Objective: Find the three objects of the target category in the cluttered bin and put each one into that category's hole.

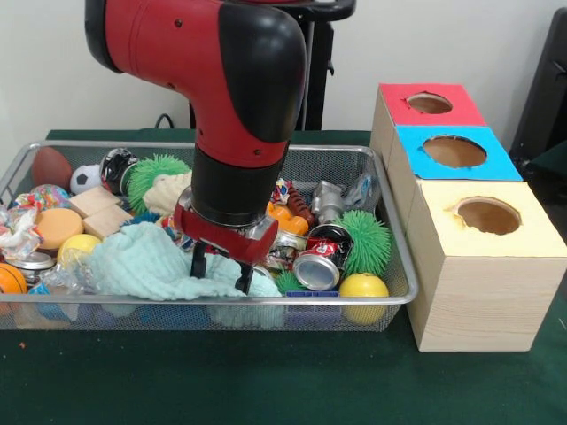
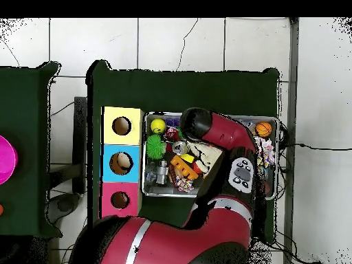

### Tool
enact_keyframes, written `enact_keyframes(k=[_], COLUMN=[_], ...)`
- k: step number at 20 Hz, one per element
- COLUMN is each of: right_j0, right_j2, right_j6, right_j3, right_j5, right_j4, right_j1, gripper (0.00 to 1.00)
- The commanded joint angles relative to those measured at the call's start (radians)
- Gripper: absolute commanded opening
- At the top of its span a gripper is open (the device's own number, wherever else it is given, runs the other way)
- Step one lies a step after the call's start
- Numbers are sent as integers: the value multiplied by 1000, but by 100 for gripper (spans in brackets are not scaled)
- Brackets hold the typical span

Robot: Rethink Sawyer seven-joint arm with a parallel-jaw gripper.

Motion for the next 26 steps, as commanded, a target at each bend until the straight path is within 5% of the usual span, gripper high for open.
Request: enact_keyframes(k=[1, 6, 11, 20, 26], right_j0=[-6, -11, -15, -5, -9], right_j2=[174, 177, 172, 138, 145], right_j6=[157, 160, 141, 103, 106], right_j3=[281, 394, 472, 422, 420], right_j5=[-187, -279, -245, -30, -21], right_j4=[-32, -57, -46, -22, -22], right_j1=[3, -32, -92, -121, -123], gripper=[100, 100, 100, 100, 100])
